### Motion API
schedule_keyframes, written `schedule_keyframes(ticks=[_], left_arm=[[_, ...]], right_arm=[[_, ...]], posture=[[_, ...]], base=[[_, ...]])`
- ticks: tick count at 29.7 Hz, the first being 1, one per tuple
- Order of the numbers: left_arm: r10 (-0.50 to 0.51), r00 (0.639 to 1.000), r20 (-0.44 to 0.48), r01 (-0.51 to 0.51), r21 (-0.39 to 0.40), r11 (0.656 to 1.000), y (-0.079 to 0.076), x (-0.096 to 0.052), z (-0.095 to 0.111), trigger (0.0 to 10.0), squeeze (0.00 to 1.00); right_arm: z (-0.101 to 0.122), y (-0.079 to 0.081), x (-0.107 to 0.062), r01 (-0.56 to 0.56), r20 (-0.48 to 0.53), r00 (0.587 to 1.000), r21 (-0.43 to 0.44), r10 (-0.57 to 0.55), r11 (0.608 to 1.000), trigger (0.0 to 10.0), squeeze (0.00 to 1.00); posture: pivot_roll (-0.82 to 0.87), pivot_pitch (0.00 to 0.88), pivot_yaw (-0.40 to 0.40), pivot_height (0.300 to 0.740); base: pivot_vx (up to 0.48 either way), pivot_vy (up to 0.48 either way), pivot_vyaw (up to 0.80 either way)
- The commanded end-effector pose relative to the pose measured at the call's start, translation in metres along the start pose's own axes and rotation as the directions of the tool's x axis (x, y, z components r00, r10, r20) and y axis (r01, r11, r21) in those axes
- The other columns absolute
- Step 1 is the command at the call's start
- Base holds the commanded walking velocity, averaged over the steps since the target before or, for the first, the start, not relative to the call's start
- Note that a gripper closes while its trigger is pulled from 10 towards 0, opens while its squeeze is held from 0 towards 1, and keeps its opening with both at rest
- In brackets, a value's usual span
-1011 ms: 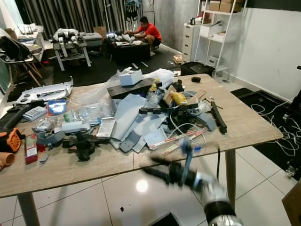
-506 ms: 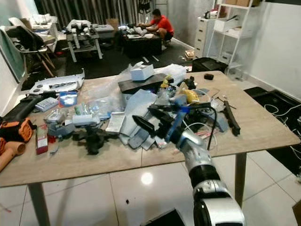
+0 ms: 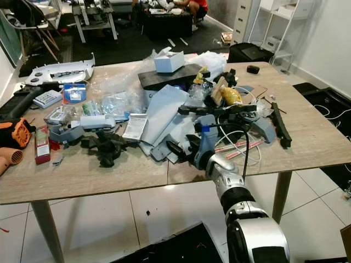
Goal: Picking trash to rubbish bin
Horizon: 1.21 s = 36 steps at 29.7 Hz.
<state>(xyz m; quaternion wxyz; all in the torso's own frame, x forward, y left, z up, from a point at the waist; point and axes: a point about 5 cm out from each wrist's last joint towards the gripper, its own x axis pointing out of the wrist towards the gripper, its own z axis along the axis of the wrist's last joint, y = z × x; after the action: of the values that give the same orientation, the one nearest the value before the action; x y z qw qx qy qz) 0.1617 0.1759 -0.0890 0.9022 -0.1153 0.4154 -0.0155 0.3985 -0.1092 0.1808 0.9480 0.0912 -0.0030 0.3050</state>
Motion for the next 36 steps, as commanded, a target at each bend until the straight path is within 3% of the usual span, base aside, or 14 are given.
schedule_keyframes(ticks=[1,15,16,17,30,36], left_arm=[[0.033,0.991,-0.133,-0.038,-0.037,0.999,0.010,-0.015,-0.039,10.0,0.00],[0.028,0.994,-0.109,-0.034,-0.054,0.998,0.006,-0.014,-0.037,10.0,0.00],[0.029,0.994,-0.109,-0.035,-0.055,0.998,0.006,-0.014,-0.038,10.0,0.00],[0.030,0.993,-0.111,-0.037,-0.058,0.998,0.006,-0.014,-0.039,10.0,0.00],[0.028,0.993,-0.116,-0.035,-0.060,0.998,0.003,-0.014,-0.040,10.0,0.00],[0.027,0.994,-0.108,-0.033,-0.056,0.998,0.002,-0.011,-0.036,10.0,0.00]], right_arm=[[-0.005,0.000,-0.001,0.005,-0.004,1.000,0.042,-0.005,0.999,10.0,0.00],[-0.009,0.021,0.012,-0.073,-0.022,0.997,0.062,0.075,0.995,10.0,0.00],[-0.008,0.021,0.013,-0.058,-0.020,0.998,0.054,0.059,0.997,4.5,0.00],[-0.008,0.019,0.013,-0.024,-0.024,0.999,0.047,0.026,0.999,0.0,0.00],[-0.003,0.013,0.013,0.054,-0.015,0.998,0.050,-0.053,0.997,0.0,0.00],[0.005,0.010,0.013,0.046,0.047,0.998,0.138,-0.053,0.989,0.0,0.00]], posture=[[0.02,0.279,-0.015,0.740],[0.04,0.280,-0.027,0.740],[0.04,0.280,-0.027,0.740],[0.04,0.275,-0.031,0.740],[0.04,0.266,-0.034,0.740],[0.04,0.253,-0.034,0.740]], base=[[0.000,0.000,0.00],[0.000,0.000,0.00],[0.000,0.000,0.00],[0.000,0.000,0.00],[0.000,0.000,0.00],[0.000,0.000,0.00]])
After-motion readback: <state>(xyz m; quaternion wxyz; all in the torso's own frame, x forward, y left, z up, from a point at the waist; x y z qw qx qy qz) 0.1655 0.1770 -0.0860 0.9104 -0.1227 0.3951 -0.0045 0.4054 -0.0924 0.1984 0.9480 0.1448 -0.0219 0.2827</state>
